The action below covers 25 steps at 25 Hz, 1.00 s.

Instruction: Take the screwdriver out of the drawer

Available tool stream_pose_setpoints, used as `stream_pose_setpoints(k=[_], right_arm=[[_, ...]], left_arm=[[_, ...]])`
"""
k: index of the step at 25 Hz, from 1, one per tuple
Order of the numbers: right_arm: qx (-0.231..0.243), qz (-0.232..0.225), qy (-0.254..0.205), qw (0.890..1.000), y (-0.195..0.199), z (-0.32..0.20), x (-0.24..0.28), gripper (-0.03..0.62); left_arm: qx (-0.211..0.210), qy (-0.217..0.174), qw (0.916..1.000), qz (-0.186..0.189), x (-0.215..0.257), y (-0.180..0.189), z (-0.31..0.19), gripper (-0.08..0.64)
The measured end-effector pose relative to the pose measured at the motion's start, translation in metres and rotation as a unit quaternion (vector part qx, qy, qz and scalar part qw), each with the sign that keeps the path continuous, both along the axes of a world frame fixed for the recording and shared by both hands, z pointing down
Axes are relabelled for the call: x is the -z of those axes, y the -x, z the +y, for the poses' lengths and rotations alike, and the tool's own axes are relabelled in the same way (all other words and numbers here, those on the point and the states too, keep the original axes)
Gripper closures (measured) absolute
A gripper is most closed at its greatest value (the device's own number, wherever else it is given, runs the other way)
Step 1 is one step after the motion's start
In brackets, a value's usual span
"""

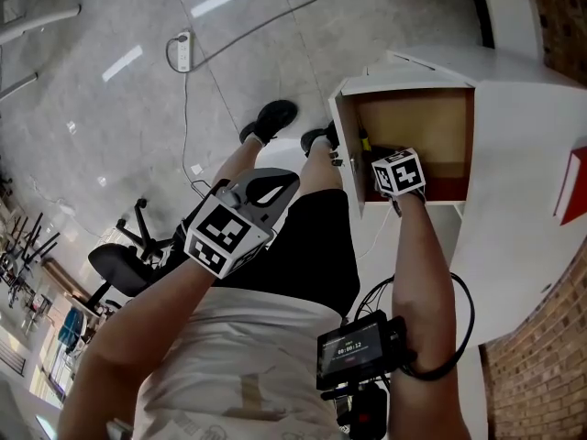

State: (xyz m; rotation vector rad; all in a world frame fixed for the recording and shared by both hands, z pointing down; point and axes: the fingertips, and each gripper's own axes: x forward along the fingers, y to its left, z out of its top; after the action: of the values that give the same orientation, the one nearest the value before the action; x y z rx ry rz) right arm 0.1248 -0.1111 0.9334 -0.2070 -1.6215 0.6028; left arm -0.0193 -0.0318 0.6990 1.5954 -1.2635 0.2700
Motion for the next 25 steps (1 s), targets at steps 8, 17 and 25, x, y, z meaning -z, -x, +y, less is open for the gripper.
stream_pose_setpoints(k=[8, 17, 25], right_arm=[[0.005, -0.009, 0.002, 1.000, 0.001, -0.001, 0.013, 0.537], [-0.066, -0.003, 0.000, 0.998, 0.006, -0.006, 0.036, 0.537], [-0.138, -0.032, -0.029, 0.990, 0.013, -0.021, 0.073, 0.537]], left_arm=[[0.000, -0.002, 1.0000, -0.004, 0.006, 0.006, -0.005, 0.552], [-0.011, -0.017, 0.9997, -0.014, 0.027, 0.013, -0.020, 0.552], [-0.040, -0.040, 0.9983, -0.012, 0.051, 0.015, -0.042, 0.552]])
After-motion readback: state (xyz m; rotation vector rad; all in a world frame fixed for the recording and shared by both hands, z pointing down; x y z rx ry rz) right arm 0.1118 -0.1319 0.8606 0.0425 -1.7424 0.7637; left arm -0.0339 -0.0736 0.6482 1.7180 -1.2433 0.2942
